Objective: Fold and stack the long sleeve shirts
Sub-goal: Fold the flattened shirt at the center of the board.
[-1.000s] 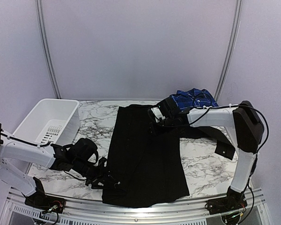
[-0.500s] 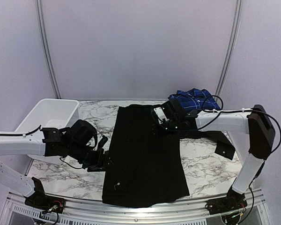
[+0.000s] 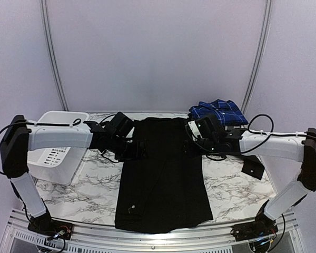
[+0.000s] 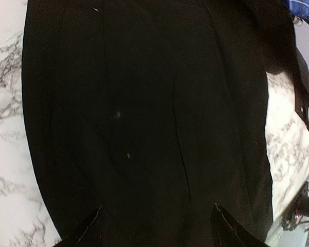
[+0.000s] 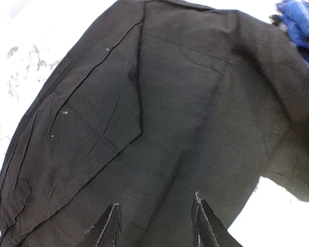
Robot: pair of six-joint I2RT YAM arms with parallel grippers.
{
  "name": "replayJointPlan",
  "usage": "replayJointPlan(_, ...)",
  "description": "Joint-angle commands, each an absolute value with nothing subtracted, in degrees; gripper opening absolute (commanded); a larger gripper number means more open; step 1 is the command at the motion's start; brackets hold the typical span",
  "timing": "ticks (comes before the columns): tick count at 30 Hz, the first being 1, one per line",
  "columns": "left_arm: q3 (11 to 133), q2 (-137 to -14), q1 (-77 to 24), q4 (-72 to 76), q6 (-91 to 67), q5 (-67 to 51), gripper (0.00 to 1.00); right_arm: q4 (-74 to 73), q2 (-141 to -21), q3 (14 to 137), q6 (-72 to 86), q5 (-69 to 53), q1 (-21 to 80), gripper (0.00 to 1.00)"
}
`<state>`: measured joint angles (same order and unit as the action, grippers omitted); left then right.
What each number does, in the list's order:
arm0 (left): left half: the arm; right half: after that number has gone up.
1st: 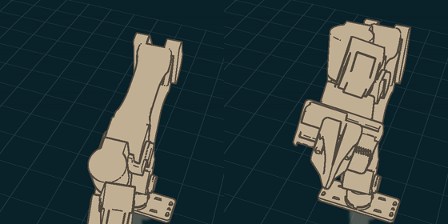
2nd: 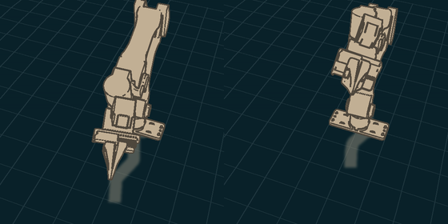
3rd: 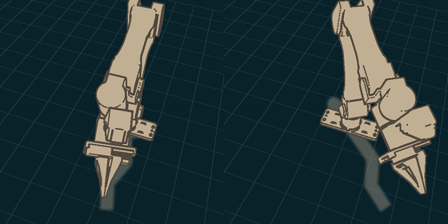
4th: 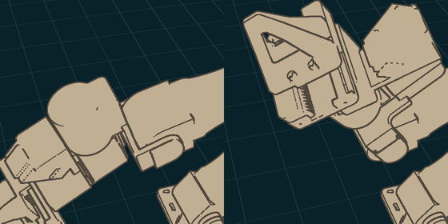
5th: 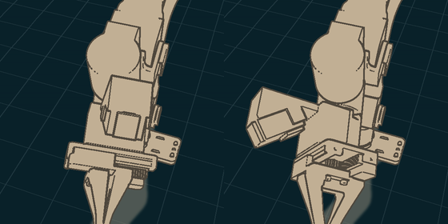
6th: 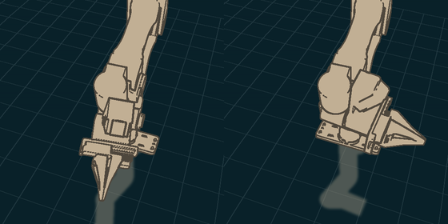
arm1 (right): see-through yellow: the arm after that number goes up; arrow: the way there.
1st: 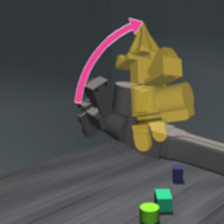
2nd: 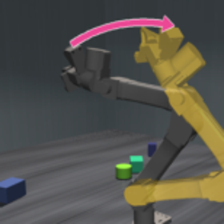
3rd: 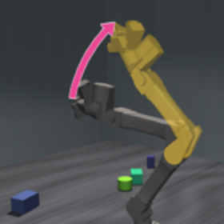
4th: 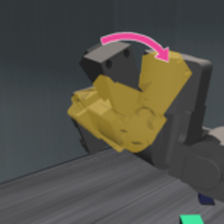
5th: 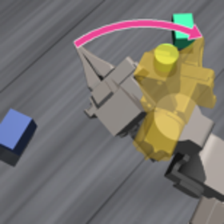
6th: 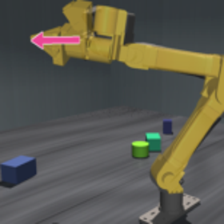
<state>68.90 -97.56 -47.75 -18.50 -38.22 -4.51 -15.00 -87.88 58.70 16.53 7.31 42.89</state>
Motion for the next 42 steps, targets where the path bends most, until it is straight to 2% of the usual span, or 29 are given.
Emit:
replayJointPlan(1,75.6,-106.7,-45.1,-11.3,-35.1,-0.8,0.70,-12.9,-82.2,56.2,19.5,10.9,42.9,0.45)
replayJointPlan(8,83.8,-119.2,-42.4,-5.4,-38.2,-2.3,0.70,-11.7,-75.3,52.5,20.7,14.8,42.8,0.52)
replayJointPlan(16,82.1,-124.3,-37.4,-3.7,-41.8,-4.0,0.70,-12.0,-70.2,51.3,20.0,16.4,42.0,0.55)
replayJointPlan(31,75.7,-124.1,-27.3,-4.2,-38.6,-6.5,0.70,-12.1,-69.2,46.6,22.4,17.1,41.8,0.55)
replayJointPlan(34,76.0,-123.4,-27.3,-4.1,-36.4,-8.8,0.71,-13.6,-68.6,46.4,22.6,19.9,41.6,0.56)
replayJointPlan(37,76.8,-121.6,-28.0,-4.6,-33.7,-9.7,0.73,-16.2,-67.6,46.3,23.1,23.5,40.2,0.60)
replayJointPlan(42,79.2,-117.5,-30.0,-7.2,-31.0,-10.0,0.74,-17.8,-66.5,43.1,25.2,25.5,33.3,0.62)
